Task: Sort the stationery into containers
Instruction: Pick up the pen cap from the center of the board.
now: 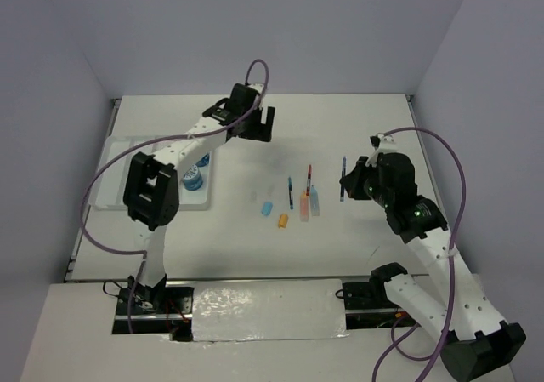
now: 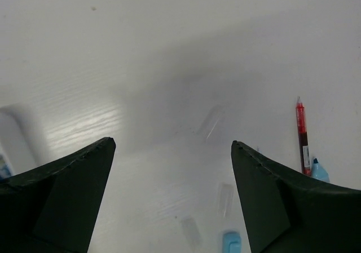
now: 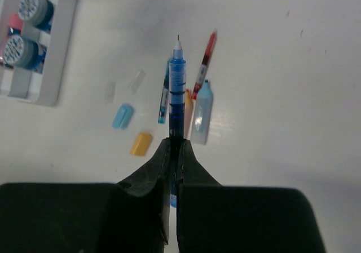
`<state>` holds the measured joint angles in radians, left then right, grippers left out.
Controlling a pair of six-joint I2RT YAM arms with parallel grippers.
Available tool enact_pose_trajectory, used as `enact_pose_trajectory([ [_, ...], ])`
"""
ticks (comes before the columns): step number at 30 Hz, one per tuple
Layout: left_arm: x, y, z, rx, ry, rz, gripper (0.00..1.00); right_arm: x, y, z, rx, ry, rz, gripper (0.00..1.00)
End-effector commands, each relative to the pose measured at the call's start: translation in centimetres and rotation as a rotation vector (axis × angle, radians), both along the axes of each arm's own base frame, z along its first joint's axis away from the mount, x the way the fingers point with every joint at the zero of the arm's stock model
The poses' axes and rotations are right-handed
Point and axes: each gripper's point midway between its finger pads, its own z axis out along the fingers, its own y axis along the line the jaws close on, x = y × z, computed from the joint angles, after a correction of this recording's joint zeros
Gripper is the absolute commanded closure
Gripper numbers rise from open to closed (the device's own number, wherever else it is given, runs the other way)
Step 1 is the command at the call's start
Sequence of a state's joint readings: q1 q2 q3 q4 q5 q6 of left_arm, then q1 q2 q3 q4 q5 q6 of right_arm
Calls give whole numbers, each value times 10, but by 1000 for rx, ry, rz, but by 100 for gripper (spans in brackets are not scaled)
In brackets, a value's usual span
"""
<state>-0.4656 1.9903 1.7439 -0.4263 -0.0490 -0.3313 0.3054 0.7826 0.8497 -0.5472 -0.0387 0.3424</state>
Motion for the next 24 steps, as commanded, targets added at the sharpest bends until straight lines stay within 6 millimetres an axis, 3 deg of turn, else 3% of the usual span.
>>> enact_pose_trajectory([
  [1,9,-32,0,88,-55,-101,5,-18,9,-8,27,35,64,99],
  [4,7,-58,-39,188,-28,-241,23,-28,13,-9,42,34,104,99],
  [5,5,-61,-39,206,-36,-268,26,-29,14,-10,45,39,112,99],
  [11,-1,-62,-75,315,-23,-418,27,-40,19,-6,69,22,152,98],
  [24,-4,-62,-109,348,31,-462,32,-45,26,-1,89,20,188,98],
])
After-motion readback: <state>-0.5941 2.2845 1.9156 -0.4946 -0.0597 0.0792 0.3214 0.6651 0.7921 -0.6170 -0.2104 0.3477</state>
